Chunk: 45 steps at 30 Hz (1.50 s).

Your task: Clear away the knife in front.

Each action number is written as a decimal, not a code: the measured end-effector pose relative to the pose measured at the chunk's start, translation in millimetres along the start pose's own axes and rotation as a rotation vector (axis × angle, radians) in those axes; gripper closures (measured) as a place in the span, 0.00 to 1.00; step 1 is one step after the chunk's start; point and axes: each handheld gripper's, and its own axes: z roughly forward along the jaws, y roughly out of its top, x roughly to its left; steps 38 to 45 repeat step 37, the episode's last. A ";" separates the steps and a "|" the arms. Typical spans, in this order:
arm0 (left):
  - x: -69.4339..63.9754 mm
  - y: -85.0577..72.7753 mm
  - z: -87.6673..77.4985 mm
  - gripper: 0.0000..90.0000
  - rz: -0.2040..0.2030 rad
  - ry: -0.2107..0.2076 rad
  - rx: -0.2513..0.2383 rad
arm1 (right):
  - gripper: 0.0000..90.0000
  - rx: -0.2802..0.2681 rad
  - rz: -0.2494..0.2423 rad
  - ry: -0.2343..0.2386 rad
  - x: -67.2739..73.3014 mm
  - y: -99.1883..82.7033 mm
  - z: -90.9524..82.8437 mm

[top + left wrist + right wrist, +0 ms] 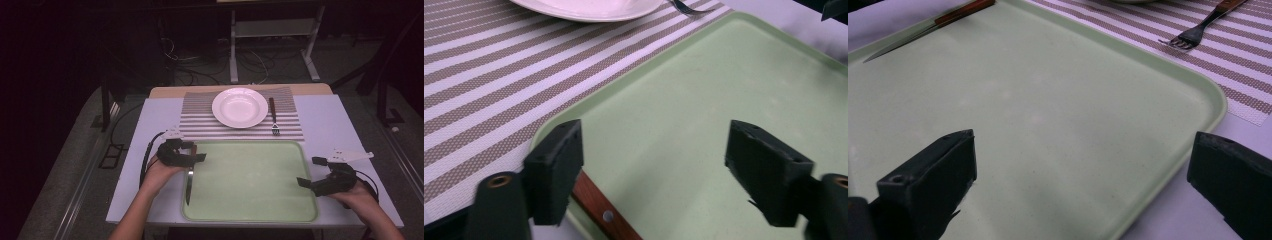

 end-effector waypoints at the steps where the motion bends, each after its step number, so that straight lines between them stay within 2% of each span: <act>1: -0.7 -1.2 -2.8 0.22 0.007 0.003 -0.001 | 0.00 0.000 0.000 0.000 0.1 0.0 0.0; 10: -3.3 -12.0 -18.7 0.04 0.015 0.020 -0.021 | 0.00 0.000 -0.001 0.002 0.3 -0.3 0.4; 14: -6.0 -17.6 -23.3 0.00 0.035 0.022 -0.022 | 0.00 -0.001 0.000 0.002 0.5 -0.4 0.2; 20: -9.4 -31.0 -28.2 0.00 0.046 0.023 -0.016 | 0.00 0.001 -0.005 0.005 0.9 -0.7 1.3; 24: -7.8 -38.4 -28.0 0.00 0.030 0.021 0.001 | 0.00 0.004 -0.005 0.006 1.0 -0.9 1.8; 29: -7.6 -37.6 -28.1 0.00 0.026 0.013 -0.012 | 0.00 0.001 -0.005 0.004 0.9 -1.0 1.4; 45: -8.8 -37.0 -26.3 0.00 0.036 0.007 -0.004 | 0.00 0.001 -0.005 0.003 0.9 -1.5 0.9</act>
